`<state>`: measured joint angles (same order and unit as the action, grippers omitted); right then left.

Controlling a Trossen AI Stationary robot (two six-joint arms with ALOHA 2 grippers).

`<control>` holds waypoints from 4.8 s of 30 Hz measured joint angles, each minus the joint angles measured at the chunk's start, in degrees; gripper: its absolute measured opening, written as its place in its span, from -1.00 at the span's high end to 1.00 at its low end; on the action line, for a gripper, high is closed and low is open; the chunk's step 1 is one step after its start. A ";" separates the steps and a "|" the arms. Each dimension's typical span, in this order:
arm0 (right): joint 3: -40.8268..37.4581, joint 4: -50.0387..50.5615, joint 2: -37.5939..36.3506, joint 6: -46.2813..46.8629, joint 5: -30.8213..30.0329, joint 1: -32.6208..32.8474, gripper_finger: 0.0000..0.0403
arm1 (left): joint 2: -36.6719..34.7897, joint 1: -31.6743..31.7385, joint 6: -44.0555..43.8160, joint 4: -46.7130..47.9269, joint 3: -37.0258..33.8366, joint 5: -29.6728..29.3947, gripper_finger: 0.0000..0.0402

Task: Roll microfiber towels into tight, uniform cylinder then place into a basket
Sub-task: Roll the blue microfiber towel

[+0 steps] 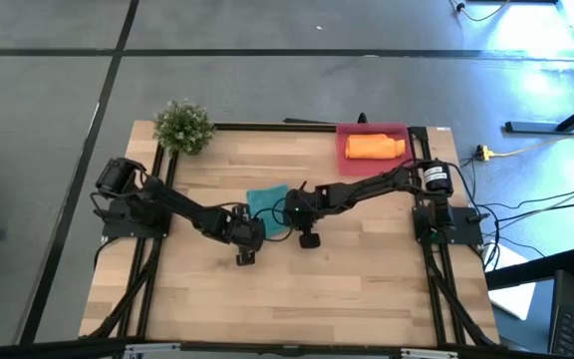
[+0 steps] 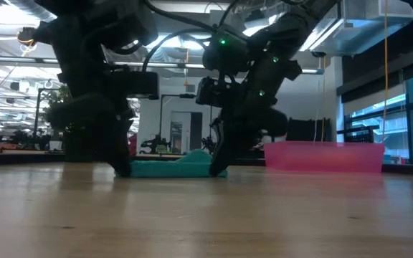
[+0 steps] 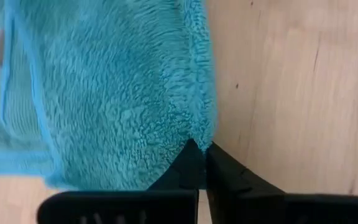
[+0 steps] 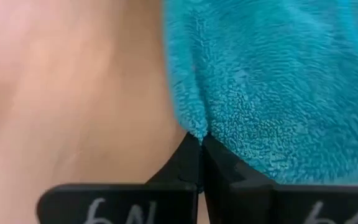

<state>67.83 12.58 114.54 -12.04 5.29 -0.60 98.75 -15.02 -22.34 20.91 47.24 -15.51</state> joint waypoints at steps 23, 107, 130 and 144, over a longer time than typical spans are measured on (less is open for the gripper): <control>6.19 10.21 0.03 12.01 31.91 -8.15 0.97 | -8.77 10.77 -3.01 1.09 -0.24 28.00 1.00; 6.34 5.22 0.92 36.38 31.96 -15.19 0.96 | -13.28 12.28 -17.97 1.53 -0.13 26.99 1.00; 6.26 7.13 0.95 35.72 31.68 -14.12 0.96 | -13.28 19.43 -25.14 2.74 -0.13 19.51 1.00; 6.28 7.68 0.97 35.68 31.68 -14.10 0.96 | -10.53 19.41 -25.15 4.05 -0.13 17.95 1.00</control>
<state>74.11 20.26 115.50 23.64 36.97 -14.70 88.23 4.38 -47.48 24.96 47.12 2.44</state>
